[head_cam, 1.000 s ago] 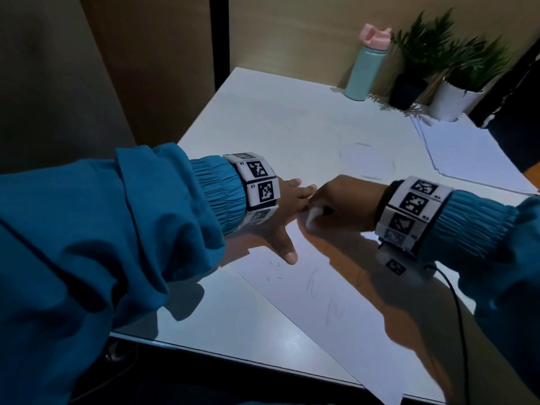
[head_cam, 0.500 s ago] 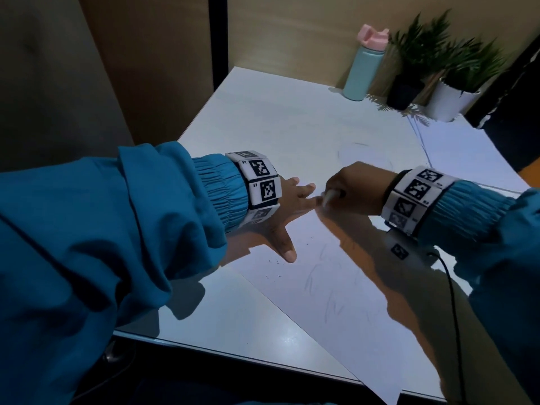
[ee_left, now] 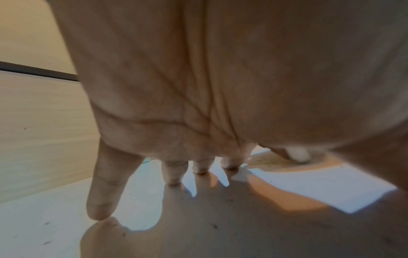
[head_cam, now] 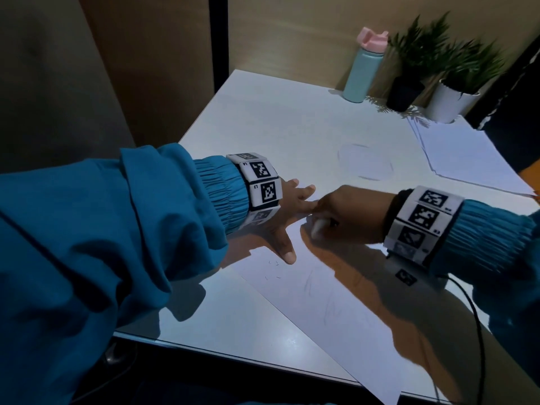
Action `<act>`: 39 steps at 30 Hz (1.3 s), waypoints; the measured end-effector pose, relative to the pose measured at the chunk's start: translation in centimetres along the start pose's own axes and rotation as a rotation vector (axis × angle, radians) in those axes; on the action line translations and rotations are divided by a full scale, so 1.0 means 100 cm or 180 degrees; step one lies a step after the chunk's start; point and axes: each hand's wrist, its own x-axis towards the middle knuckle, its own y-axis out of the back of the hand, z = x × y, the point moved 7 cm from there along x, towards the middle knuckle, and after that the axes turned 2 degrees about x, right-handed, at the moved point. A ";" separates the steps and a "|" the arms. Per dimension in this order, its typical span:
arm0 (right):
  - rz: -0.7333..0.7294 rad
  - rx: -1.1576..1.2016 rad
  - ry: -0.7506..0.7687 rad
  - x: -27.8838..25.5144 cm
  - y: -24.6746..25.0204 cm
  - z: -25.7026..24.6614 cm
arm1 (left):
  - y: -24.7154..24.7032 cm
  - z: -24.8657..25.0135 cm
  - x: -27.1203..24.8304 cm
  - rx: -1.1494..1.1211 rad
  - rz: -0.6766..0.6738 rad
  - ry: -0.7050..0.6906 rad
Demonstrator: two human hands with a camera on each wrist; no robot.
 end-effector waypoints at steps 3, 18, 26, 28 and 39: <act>0.0329 -0.0057 -0.0466 0.005 0.021 0.043 | -0.004 0.000 0.002 0.0084 0.0077 0.0106; 0.0160 -0.0073 -0.0169 0.003 0.006 0.013 | -0.003 -0.001 0.002 0.0079 0.0026 0.0065; 0.0273 -0.0146 -0.0493 0.006 0.021 0.042 | -0.004 0.000 0.002 0.0079 0.0102 0.0074; 0.0152 -0.0084 -0.0220 0.004 0.007 0.012 | 0.000 -0.002 0.001 0.0028 -0.0013 0.0032; 0.0062 -0.0058 -0.0248 0.004 0.006 0.005 | 0.001 0.000 0.000 0.0126 0.0002 0.0000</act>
